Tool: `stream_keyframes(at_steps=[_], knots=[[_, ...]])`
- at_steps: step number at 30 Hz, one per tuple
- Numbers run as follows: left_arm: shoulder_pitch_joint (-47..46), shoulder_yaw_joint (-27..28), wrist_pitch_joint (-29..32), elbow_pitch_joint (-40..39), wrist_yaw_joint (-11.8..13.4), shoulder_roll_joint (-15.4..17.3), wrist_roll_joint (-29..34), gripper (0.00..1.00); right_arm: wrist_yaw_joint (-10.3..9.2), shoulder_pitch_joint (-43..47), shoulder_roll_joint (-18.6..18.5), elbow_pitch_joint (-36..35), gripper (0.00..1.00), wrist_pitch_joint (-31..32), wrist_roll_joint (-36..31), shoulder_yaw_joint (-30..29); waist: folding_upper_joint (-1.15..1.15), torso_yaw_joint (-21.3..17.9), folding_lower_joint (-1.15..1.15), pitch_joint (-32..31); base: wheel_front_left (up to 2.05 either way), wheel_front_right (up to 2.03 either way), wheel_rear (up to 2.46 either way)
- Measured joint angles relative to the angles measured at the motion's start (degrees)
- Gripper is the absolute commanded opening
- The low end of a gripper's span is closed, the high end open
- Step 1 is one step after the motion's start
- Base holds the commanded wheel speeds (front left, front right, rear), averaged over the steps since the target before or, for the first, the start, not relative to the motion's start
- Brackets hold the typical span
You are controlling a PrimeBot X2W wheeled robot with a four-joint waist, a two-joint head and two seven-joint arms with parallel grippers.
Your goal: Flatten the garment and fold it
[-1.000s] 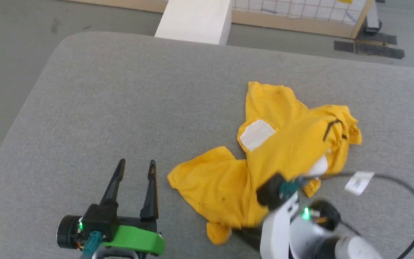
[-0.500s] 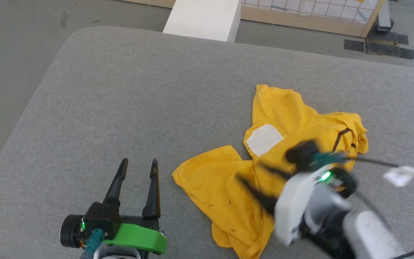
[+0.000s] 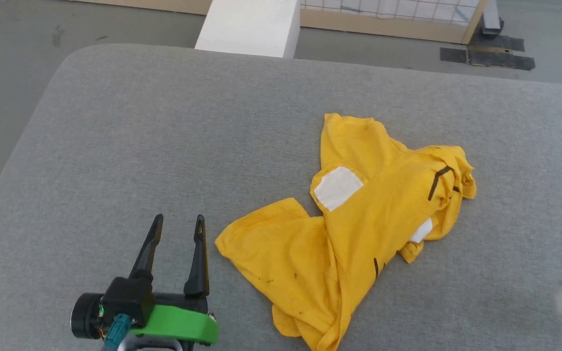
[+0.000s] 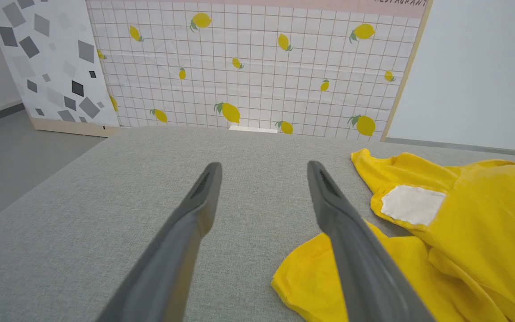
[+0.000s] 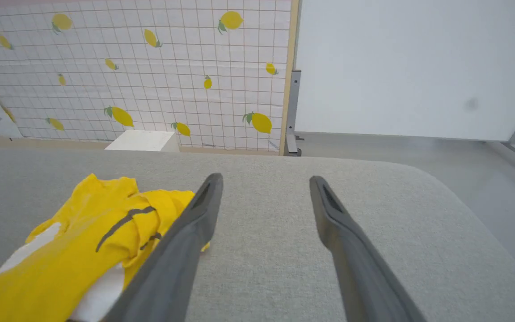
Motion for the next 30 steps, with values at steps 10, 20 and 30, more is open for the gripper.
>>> stream_keyframes(at_steps=[10,20,30], knots=[[1.08,-0.53,0.05,1.15,-1.3,0.92,2.18,1.0,0.0,4.52,0.08,5.12,1.0,-4.21,4.86,-5.14,0.0,-2.76,0.0,0.79,0.0,0.0,0.0],[-9.51,-4.01,17.44,11.77,-6.71,7.14,4.17,1.0,0.0,2.79,0.09,5.6,1.0,-3.6,5.57,-2.71,0.0,-2.89,0.0,2.45,0.0,0.0,0.0],[-14.32,-8.36,26.62,20.93,-8.5,9.95,-0.04,1.0,0.0,2.71,0.1,4.77,1.0,-2.21,5.66,-1.68,0.0,-3.17,0.0,3.95,0.0,0.0,0.0]])
